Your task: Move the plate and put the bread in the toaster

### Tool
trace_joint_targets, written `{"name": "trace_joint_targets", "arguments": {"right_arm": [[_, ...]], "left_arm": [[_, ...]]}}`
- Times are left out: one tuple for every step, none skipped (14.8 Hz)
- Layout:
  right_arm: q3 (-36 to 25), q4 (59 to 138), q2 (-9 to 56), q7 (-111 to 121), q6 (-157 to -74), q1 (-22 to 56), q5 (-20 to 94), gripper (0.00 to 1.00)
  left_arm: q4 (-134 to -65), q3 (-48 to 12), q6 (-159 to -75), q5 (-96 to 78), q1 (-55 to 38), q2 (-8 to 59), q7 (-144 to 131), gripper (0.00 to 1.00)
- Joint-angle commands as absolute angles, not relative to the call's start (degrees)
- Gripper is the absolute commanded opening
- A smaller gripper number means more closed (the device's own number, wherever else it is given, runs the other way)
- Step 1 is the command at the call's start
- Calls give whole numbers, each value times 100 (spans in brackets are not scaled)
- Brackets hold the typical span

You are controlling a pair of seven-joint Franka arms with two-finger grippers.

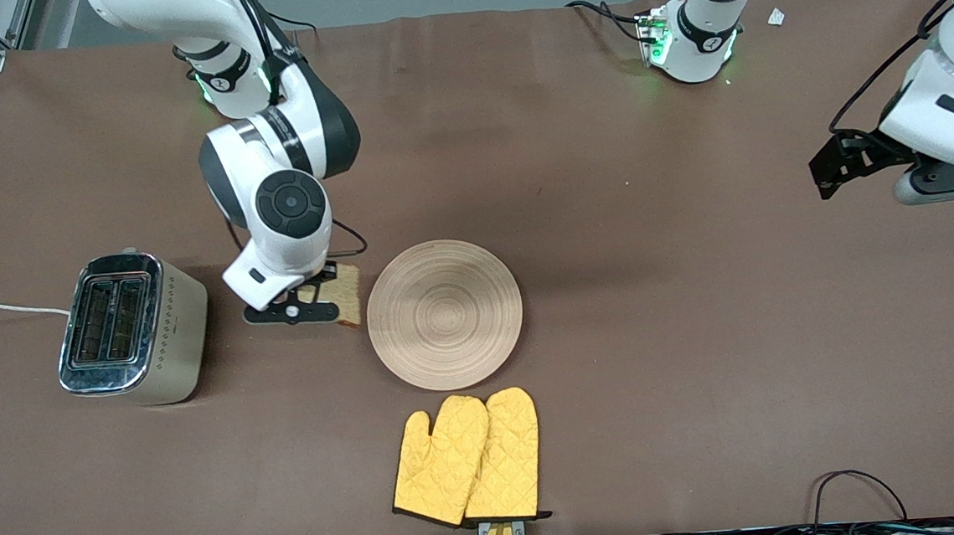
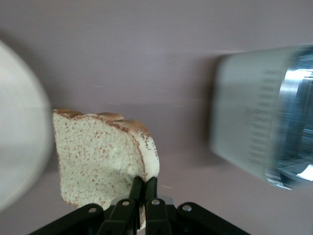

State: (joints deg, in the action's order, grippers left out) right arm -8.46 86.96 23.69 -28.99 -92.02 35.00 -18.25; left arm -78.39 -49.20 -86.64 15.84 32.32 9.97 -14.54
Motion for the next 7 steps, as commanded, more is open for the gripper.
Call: {"name": "trace_joint_targets", "arguments": {"right_arm": [[-835,8665,2277,-2865,-8536,3498,-2888,0],[-844,8666,2276,-2865,-8386,3498,-3205,0],[-852,8683,2285,-2874,-8306,3498,-3556,0],[-887,8788,2285,-2891,-8280,3489,-3934,0],[-914,8911,2285,-2909,-8288,3481,-4286,0],[-923,8964,2294,-2944,-8297,3411,-4611,0],[-923,8956,2320,-2979,-8297,3254,-4858,0]], "left_arm": [[-7909,-3384,-8552,944,2160,398,-1100,100],[-8067,-2757,-8552,627,1736,256,-1073,100],[-8277,-2351,-8543,459,1444,63,-1029,100],[-8462,-2094,-8543,422,1215,-86,-1011,100],[-8551,-1848,-8543,413,934,-192,-1011,100],[-8552,-1489,-8543,413,601,-202,-967,100],[-8526,-1172,-8552,396,371,-202,-801,100]]}}
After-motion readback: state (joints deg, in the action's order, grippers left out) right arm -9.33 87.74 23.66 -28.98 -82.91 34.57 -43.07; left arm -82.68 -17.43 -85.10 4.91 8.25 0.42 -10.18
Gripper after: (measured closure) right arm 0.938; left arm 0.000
